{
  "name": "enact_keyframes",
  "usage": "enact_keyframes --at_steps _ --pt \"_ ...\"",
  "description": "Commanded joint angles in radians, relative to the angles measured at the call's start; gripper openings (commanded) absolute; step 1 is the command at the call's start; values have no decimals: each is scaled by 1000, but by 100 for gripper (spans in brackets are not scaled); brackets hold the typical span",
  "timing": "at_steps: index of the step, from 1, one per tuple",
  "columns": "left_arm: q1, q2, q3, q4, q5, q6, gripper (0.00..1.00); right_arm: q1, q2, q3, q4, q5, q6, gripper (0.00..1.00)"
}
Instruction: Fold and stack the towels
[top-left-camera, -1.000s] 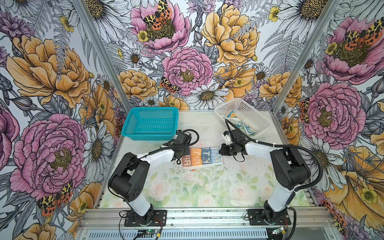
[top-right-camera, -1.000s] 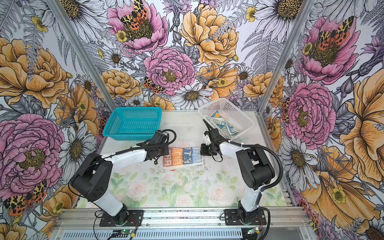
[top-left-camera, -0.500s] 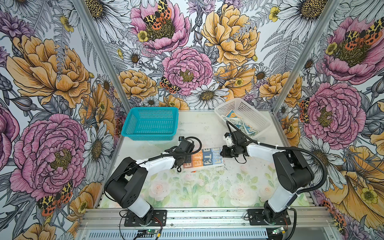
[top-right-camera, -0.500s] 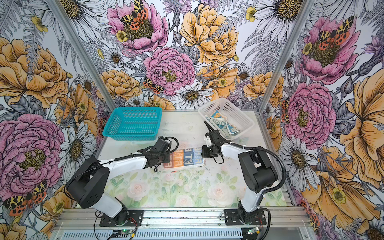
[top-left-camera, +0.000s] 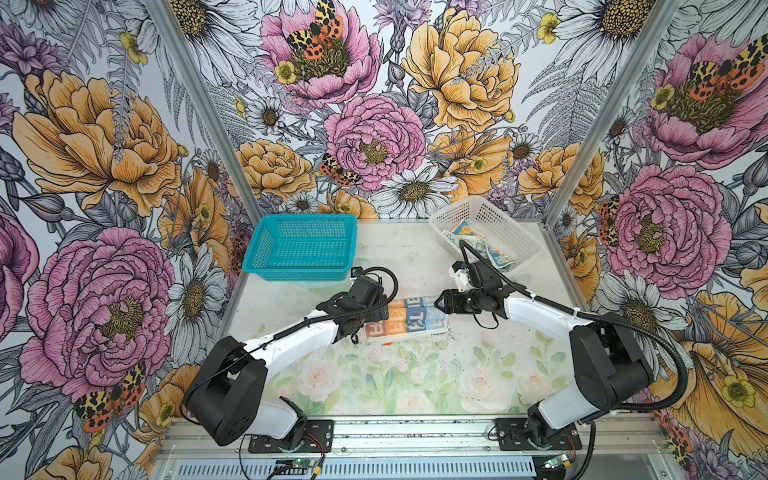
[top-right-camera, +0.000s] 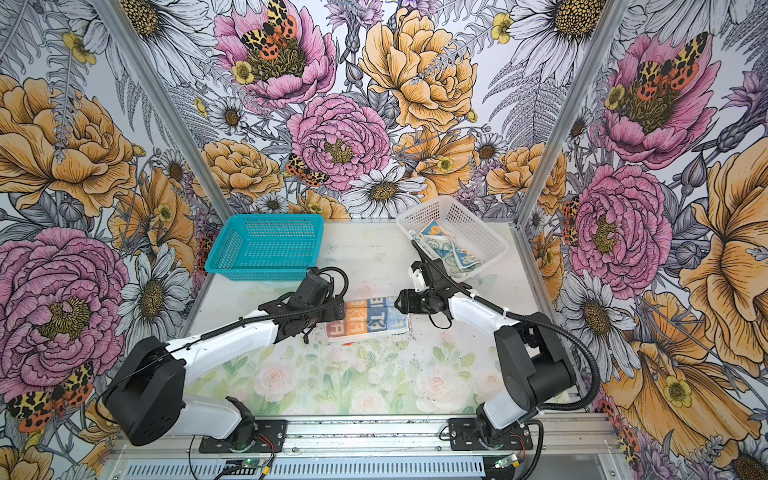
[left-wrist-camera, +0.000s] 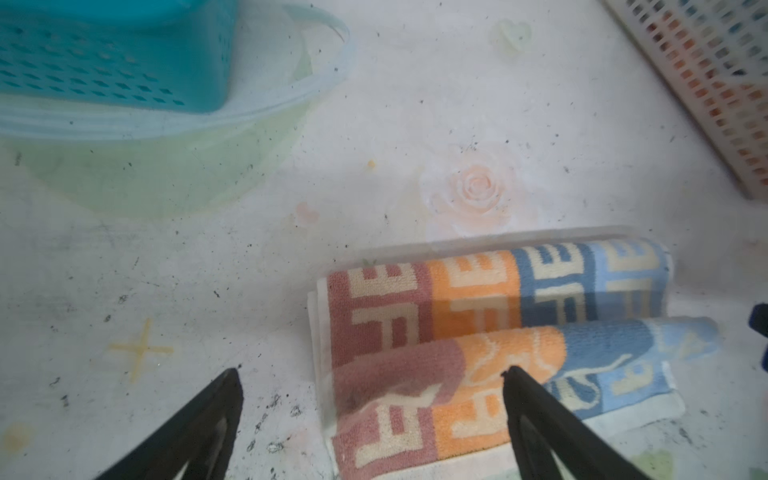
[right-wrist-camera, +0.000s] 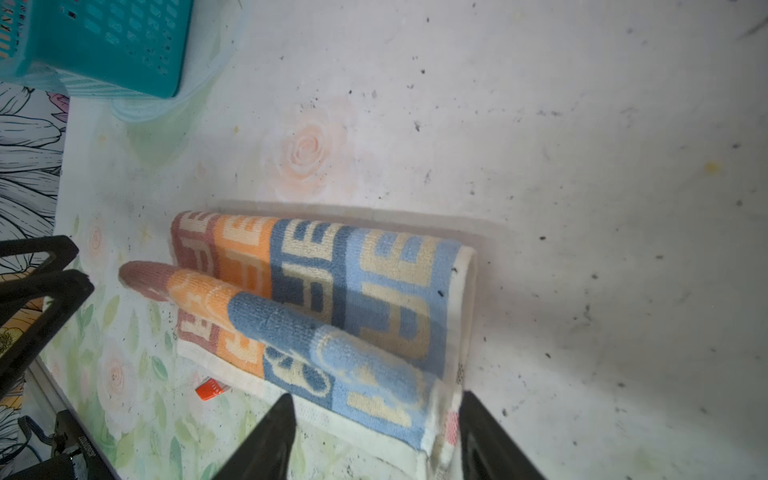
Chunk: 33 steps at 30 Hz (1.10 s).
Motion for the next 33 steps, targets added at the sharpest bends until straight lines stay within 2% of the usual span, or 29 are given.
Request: enact_keyframes --at_steps 1,5,9,14,18,22,26,30,33 --pt "7 -29 33 13 56 -55 99 26 -12 40 7 -15 31 75" --pt "3 10 17 106 193 -136 99 54 20 54 37 -43 71 84" --pt "-21 66 -29 174 223 -188 99 69 53 20 96 -92 114 86" --pt "-49 95 -139 261 264 -270 99 86 59 -66 134 -97 124 88" --pt "-49 125 -186 292 294 -290 99 84 81 -100 138 -84 112 90" --pt "-34 107 -133 193 286 -236 99 73 90 -95 135 -80 104 94" --pt "34 21 -74 49 264 -171 99 51 23 -74 87 -42 86 99" --pt "113 -17 -52 -66 256 -137 99 27 -4 -44 9 54 32 99" --pt "133 -14 -47 -94 263 -118 99 7 11 -37 -14 61 10 99"
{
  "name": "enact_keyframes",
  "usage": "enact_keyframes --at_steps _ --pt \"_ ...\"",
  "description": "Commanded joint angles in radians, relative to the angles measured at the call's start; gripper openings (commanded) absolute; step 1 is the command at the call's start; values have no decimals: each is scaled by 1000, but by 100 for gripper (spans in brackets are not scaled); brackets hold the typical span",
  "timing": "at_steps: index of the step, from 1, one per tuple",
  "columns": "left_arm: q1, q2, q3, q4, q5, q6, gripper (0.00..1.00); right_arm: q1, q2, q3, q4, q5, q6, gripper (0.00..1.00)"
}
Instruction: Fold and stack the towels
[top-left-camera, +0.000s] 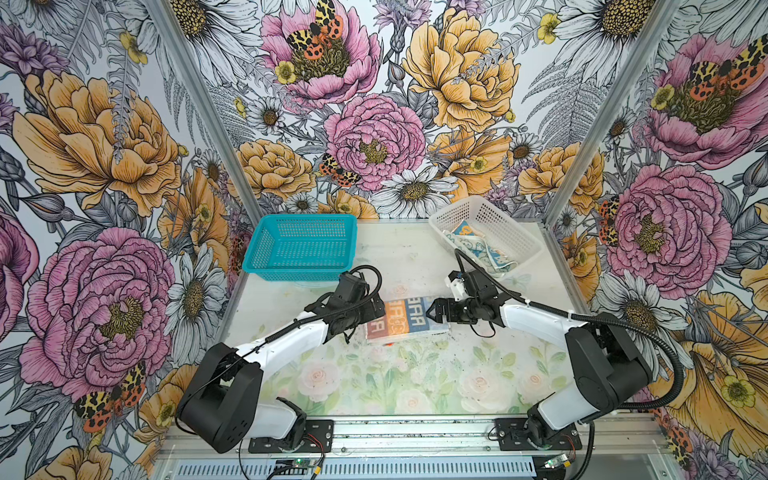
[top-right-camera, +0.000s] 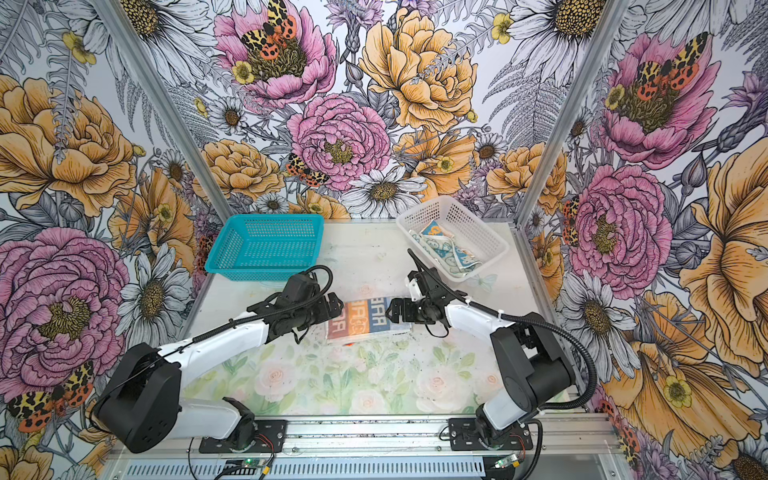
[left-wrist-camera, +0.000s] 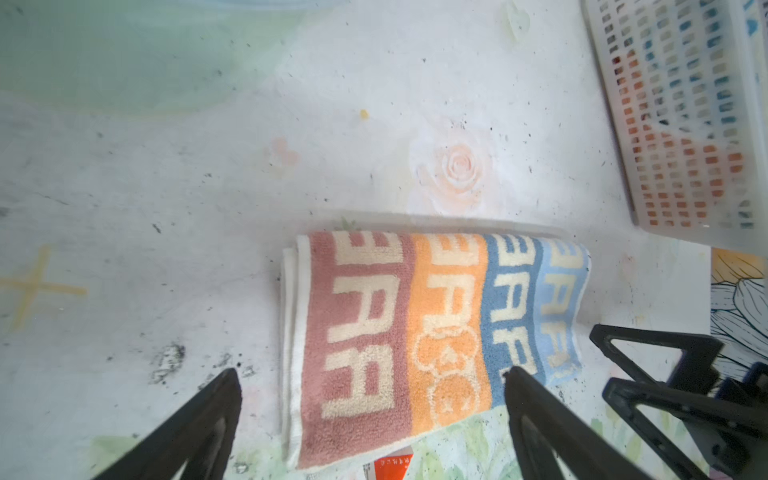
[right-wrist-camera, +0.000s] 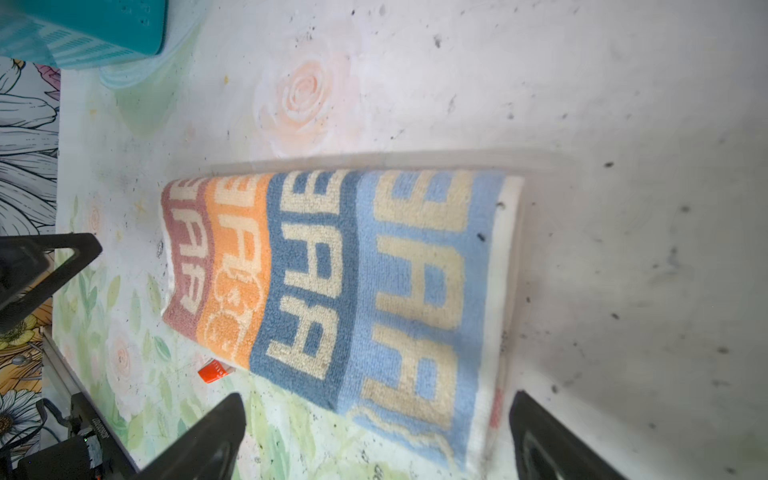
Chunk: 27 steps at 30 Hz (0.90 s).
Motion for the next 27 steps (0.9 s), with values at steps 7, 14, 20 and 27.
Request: enact_keyframes --at_steps 7,14,20,27 --pt "-82 54 28 -97 47 34 99 11 -37 -25 -58 67 -56 92" --pt "-84 139 19 -97 53 33 99 22 -11 -58 -57 55 -56 64" --pt "-72 130 23 -108 51 36 96 21 13 -44 -57 59 -61 43" --pt "-77 147 9 -128 44 44 74 22 27 -36 -57 55 -63 17"
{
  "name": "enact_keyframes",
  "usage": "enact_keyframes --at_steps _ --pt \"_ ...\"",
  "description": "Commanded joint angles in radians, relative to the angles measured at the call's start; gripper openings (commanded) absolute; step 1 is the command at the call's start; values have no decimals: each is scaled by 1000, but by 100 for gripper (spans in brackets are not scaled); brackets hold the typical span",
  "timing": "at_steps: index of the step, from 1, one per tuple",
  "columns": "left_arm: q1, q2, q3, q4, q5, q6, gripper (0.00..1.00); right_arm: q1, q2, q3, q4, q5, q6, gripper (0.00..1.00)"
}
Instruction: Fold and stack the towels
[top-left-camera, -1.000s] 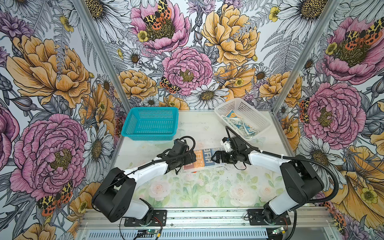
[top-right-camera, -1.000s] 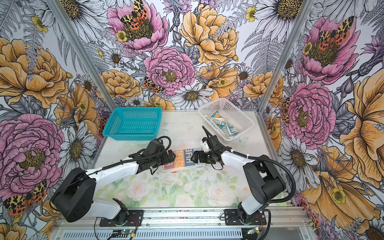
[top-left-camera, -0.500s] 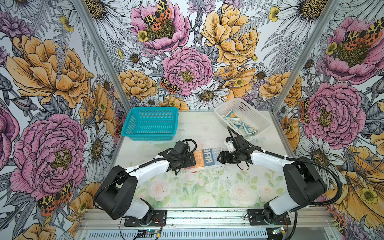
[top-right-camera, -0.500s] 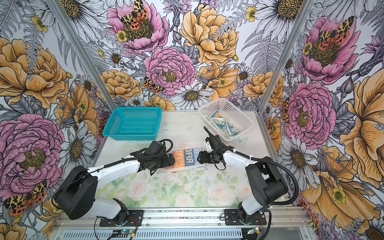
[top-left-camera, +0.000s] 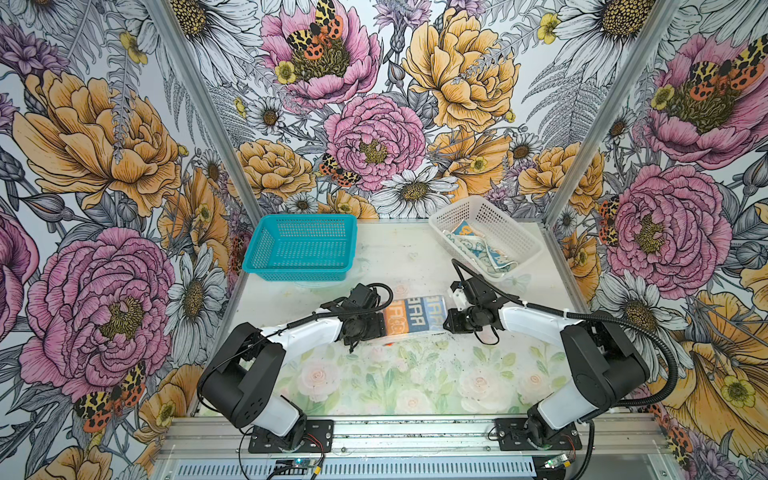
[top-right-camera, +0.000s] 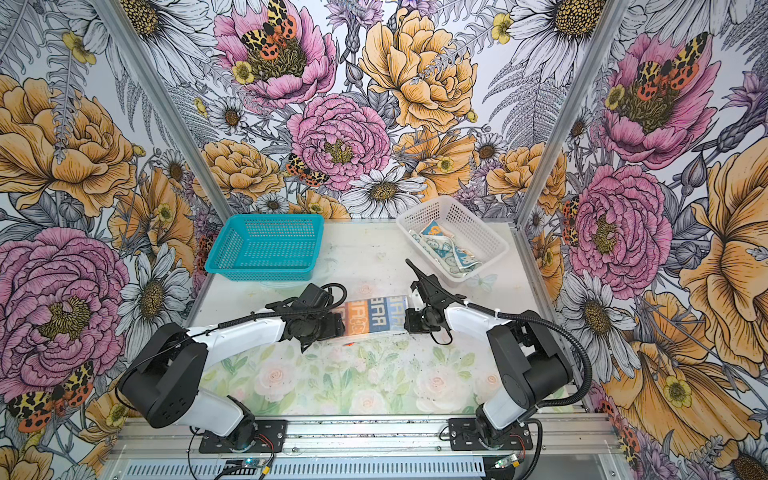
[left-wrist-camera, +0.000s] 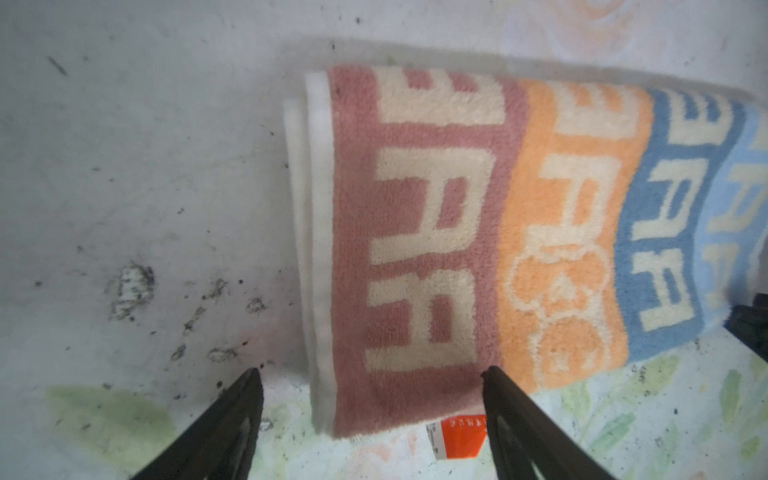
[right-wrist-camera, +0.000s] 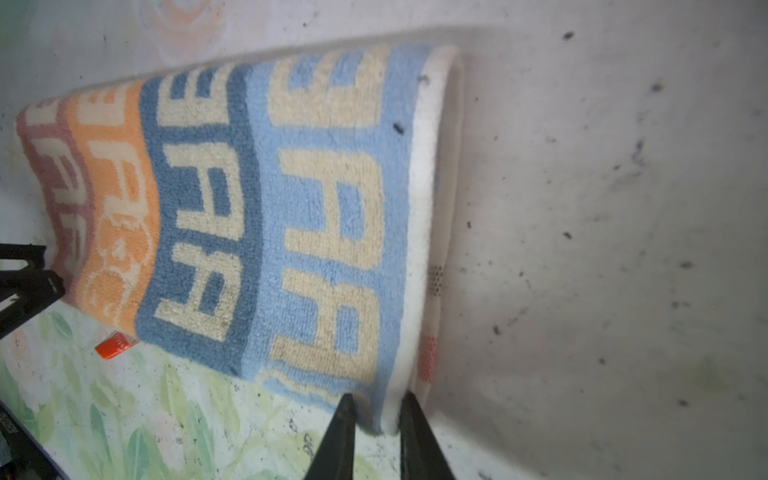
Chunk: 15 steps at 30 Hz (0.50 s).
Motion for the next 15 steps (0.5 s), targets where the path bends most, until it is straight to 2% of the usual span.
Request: enact_keyframes --at_steps 1,3,6,15 --pt "-3 4 0 -12 2 17 69 6 8 16 8 9 -7 15" --pt "-7 3 3 -16 -14 15 64 7 8 16 8 8 -6 9" --pt "-5 7 11 -25 -26 20 52 7 5 15 8 7 -7 1" --pt "-7 22 18 -43 -28 34 22 7 8 10 9 5 -5 0"
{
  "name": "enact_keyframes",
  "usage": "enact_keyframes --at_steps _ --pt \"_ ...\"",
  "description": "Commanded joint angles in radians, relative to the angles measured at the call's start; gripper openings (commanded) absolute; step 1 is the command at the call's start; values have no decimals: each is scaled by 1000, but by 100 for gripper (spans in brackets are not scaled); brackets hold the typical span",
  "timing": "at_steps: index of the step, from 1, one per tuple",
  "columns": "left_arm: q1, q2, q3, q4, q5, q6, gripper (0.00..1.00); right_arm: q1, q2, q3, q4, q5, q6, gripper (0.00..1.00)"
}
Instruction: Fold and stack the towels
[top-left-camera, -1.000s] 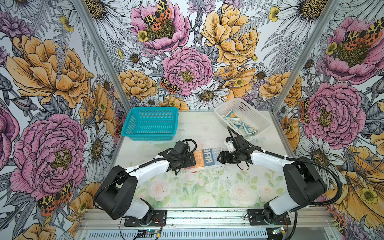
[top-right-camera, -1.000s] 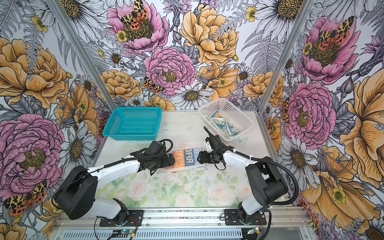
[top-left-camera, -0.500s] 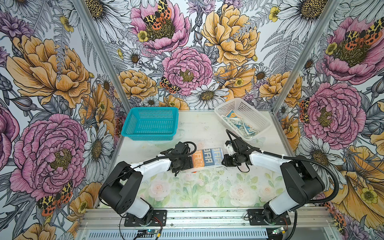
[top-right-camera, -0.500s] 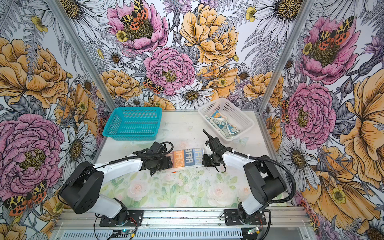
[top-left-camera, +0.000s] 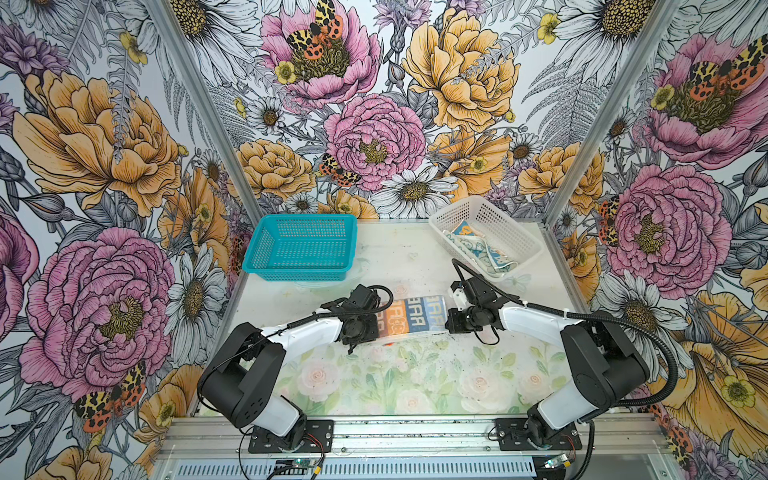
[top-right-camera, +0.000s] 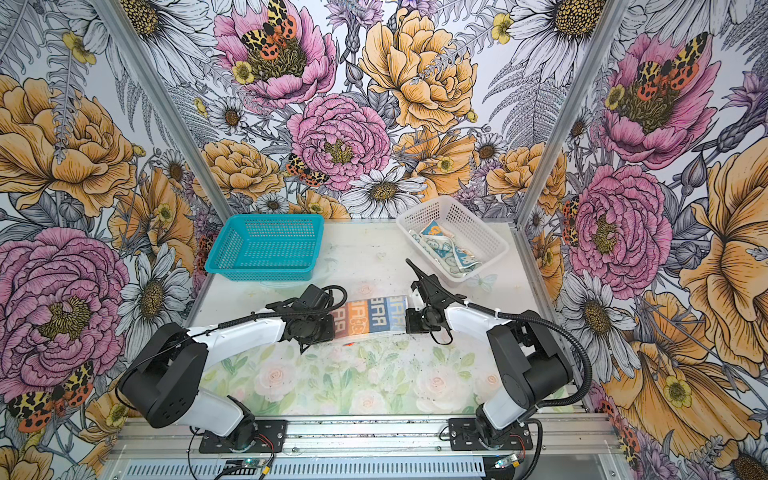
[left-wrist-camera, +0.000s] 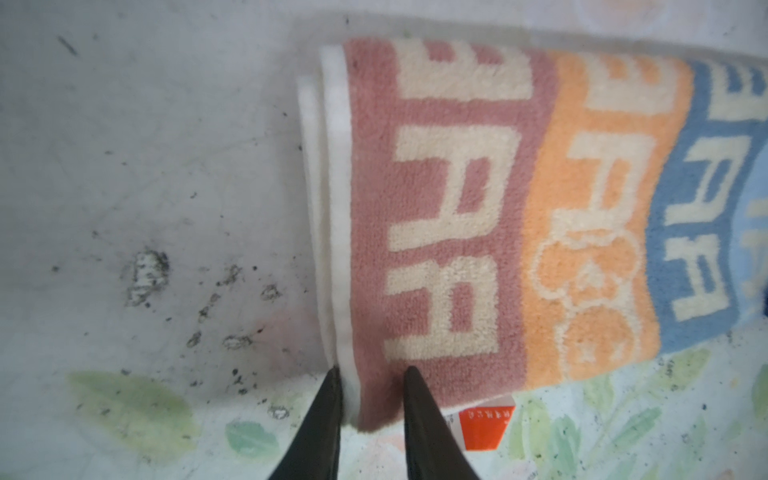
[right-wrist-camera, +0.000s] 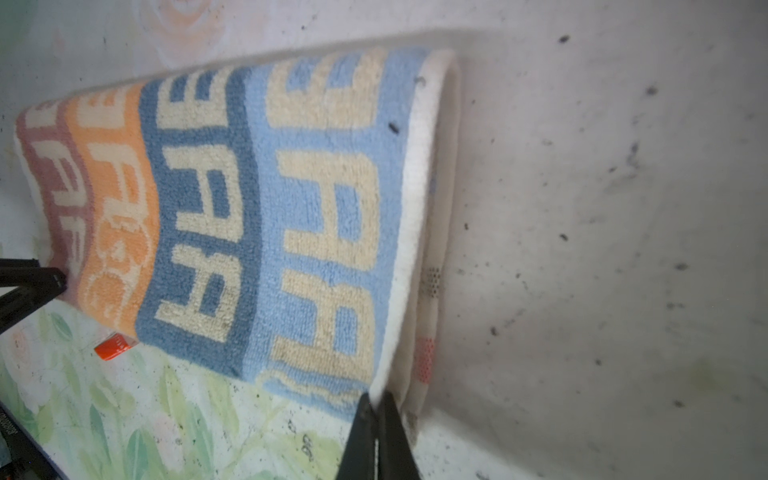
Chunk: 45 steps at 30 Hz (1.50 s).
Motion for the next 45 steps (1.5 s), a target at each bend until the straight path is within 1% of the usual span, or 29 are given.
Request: enact_keyframes --at_steps 1,2,5,6,14,20,26,30,33,34,37,38,39,40,41,42,45 --pt "-4 19 19 -13 -20 14 16 7 8 11 7 6 -4 0" --pt "-5 20 21 -17 -22 16 11 7 4 11 6 7 -4 0" --pt "-2 14 38 -34 -34 23 1 8 -17 17 4 6 -3 0" --pt "2 9 48 -45 -39 27 0 6 -26 20 3 4 -2 0" --pt "33 -62 99 -109 -50 53 0 6 -82 59 -47 9 -12 0" --pt "0 -103 79 -110 -47 20 0 2 -125 39 -55 12 -11 0" --pt "-41 -72 44 -91 -52 -9 0 2 -76 21 -51 12 -19 0" --pt "-46 -36 -2 -38 -33 -33 0 1 -38 11 -36 28 -23 0" --pt "-46 -7 3 -36 -32 -24 0 0 -16 14 -29 29 -23 0" --pt "-45 -6 8 -36 -30 -21 4 0 -13 17 -30 30 -22 1" --pt "-30 -35 19 -40 -32 -16 52 -1 -31 23 -33 31 -24 19" --pt "-18 -52 22 -47 -39 -15 74 -3 -42 25 -34 31 -22 26" --pt "-6 -71 25 -54 -47 -13 90 -6 -56 28 -32 29 -21 34" --pt "6 -89 25 -59 -53 -11 98 -8 -64 30 -34 29 -21 41" --pt "23 -109 23 -60 -53 -9 99 -11 -71 35 -33 28 -21 53" --pt "40 -123 19 -58 -49 -8 99 -13 -72 39 -34 29 -21 62" --pt "88 -123 24 -57 -28 5 99 -17 -39 60 -32 19 -22 77"
